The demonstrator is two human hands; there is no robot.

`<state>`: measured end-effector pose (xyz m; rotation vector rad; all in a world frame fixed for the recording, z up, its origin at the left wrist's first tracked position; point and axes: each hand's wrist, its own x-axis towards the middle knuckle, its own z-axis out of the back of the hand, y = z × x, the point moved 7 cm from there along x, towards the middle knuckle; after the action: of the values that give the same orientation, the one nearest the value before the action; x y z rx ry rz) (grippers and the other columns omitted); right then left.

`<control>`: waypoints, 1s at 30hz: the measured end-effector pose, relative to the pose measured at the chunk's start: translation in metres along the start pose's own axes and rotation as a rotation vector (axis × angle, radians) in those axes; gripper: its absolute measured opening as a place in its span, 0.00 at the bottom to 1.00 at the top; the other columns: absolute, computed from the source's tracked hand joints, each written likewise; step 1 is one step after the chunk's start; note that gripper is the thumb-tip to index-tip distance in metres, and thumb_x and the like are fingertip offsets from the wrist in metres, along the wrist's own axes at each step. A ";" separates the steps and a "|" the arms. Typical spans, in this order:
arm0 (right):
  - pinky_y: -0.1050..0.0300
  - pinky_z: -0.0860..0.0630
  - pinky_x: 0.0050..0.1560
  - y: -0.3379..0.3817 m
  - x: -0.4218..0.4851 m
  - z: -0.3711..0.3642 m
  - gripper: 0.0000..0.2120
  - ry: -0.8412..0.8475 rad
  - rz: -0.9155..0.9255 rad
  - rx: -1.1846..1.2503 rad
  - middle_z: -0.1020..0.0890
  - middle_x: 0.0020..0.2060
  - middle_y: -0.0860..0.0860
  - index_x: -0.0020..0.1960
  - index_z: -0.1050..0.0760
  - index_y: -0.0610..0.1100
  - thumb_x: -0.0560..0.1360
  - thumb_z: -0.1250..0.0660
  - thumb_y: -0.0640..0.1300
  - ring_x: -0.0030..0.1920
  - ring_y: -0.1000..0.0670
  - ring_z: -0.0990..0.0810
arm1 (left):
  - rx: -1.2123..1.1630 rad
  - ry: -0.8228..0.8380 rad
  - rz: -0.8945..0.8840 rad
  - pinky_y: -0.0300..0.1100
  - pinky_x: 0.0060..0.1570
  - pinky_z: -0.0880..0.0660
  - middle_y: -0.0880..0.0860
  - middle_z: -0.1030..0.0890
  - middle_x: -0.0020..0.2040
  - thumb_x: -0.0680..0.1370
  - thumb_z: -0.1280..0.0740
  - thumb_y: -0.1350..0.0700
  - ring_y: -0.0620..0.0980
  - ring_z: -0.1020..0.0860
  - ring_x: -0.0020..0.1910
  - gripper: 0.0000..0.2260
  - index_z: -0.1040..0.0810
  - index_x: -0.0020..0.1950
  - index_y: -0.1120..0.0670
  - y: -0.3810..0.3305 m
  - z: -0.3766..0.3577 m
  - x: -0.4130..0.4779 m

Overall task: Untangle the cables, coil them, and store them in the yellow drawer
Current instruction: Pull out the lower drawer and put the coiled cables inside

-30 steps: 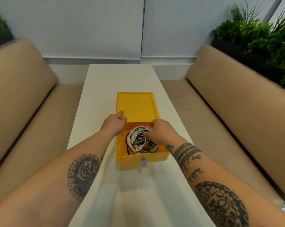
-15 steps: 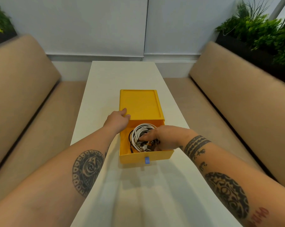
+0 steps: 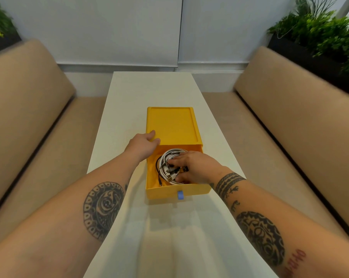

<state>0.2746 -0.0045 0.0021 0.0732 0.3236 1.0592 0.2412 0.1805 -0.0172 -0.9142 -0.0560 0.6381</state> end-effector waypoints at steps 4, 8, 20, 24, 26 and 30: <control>0.48 0.31 0.71 -0.002 -0.003 0.000 0.33 0.010 -0.062 0.111 0.28 0.73 0.54 0.75 0.32 0.57 0.72 0.28 0.60 0.72 0.48 0.31 | -0.013 0.005 0.017 0.57 0.67 0.27 0.53 0.33 0.78 0.81 0.37 0.42 0.60 0.30 0.71 0.25 0.35 0.78 0.44 0.000 -0.001 0.000; 0.47 0.24 0.62 0.006 -0.005 0.012 0.35 -0.132 -0.140 0.110 0.22 0.66 0.53 0.71 0.27 0.55 0.68 0.29 0.67 0.65 0.48 0.25 | -0.009 0.012 0.030 0.56 0.64 0.25 0.55 0.30 0.76 0.81 0.37 0.42 0.61 0.27 0.67 0.25 0.35 0.78 0.43 -0.001 0.000 -0.001; 0.51 0.29 0.46 0.036 0.007 0.004 0.19 -0.089 -0.184 -0.145 0.20 0.48 0.51 0.54 0.22 0.50 0.68 0.26 0.58 0.60 0.45 0.29 | -0.028 0.006 0.050 0.54 0.57 0.21 0.54 0.33 0.77 0.81 0.37 0.43 0.60 0.26 0.65 0.25 0.35 0.78 0.43 -0.005 0.002 -0.006; 0.52 0.23 0.46 0.034 0.010 0.003 0.16 -0.125 -0.174 -0.088 0.19 0.48 0.51 0.54 0.21 0.49 0.69 0.27 0.54 0.59 0.45 0.27 | -0.016 0.013 0.047 0.54 0.57 0.21 0.54 0.32 0.76 0.81 0.36 0.43 0.60 0.26 0.63 0.25 0.35 0.78 0.43 -0.004 0.002 -0.005; 0.49 0.21 0.49 0.031 0.011 0.005 0.16 -0.146 -0.166 -0.060 0.19 0.49 0.50 0.56 0.21 0.49 0.70 0.28 0.53 0.59 0.45 0.26 | -0.013 0.012 0.044 0.54 0.56 0.21 0.54 0.32 0.76 0.81 0.36 0.43 0.60 0.25 0.63 0.25 0.35 0.78 0.43 -0.004 0.002 -0.004; 0.51 0.25 0.52 0.028 0.012 0.007 0.18 -0.177 -0.154 -0.045 0.19 0.53 0.48 0.61 0.22 0.49 0.74 0.31 0.55 0.60 0.44 0.26 | -0.011 0.019 0.048 0.53 0.55 0.21 0.54 0.33 0.77 0.81 0.36 0.43 0.61 0.26 0.65 0.25 0.35 0.78 0.43 -0.004 0.002 -0.003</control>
<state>0.2582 0.0208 0.0117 0.0996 0.1432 0.8995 0.2398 0.1782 -0.0125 -0.9340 -0.0208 0.6743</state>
